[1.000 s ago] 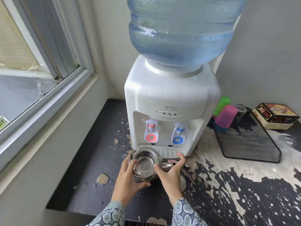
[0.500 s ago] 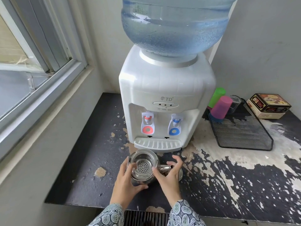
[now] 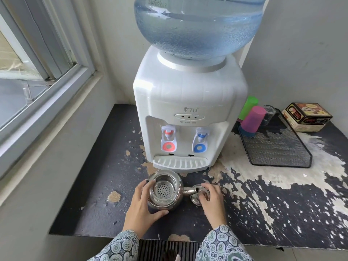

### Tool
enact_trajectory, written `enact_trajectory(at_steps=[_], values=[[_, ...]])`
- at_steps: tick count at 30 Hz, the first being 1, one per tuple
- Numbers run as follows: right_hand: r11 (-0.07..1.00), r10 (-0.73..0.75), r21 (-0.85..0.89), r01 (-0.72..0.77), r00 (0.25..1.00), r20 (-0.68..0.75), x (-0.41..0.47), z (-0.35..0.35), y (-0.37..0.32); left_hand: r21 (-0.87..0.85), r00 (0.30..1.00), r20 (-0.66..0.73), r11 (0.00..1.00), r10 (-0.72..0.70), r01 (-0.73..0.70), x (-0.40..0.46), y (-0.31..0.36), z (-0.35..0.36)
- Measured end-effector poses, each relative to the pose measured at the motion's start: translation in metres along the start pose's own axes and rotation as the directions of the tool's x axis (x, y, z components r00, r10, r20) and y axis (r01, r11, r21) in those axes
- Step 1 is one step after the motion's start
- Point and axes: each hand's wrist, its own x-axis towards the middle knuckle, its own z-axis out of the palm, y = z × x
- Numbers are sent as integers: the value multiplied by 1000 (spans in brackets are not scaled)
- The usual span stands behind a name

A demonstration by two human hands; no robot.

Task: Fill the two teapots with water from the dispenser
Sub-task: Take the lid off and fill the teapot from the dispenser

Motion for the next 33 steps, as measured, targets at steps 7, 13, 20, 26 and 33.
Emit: enact_trajectory(at_steps=[7, 13, 20, 26, 33], values=[[986, 13, -169, -9, 1000, 26, 6, 6, 1, 151, 997, 60, 988, -45, 35, 7, 7, -8], [996, -19, -88, 14, 998, -57, 13, -10, 6, 237, 997, 62, 971, -54, 38, 5, 9, -10], [987, -123, 59, 148, 942, -313, 18, -43, -36, 241, 998, 50, 970, -49, 35, 4, 8, -8], [907, -422, -10, 422, 906, -33, 2, -10, -84, 257, 999, 30, 966, -16, 8, 3, 5, -5], [811, -568, -88, 578, 815, 116, -6, 16, -93, 238, 1000, 20, 971, 13, -17, 1, 1, -4]])
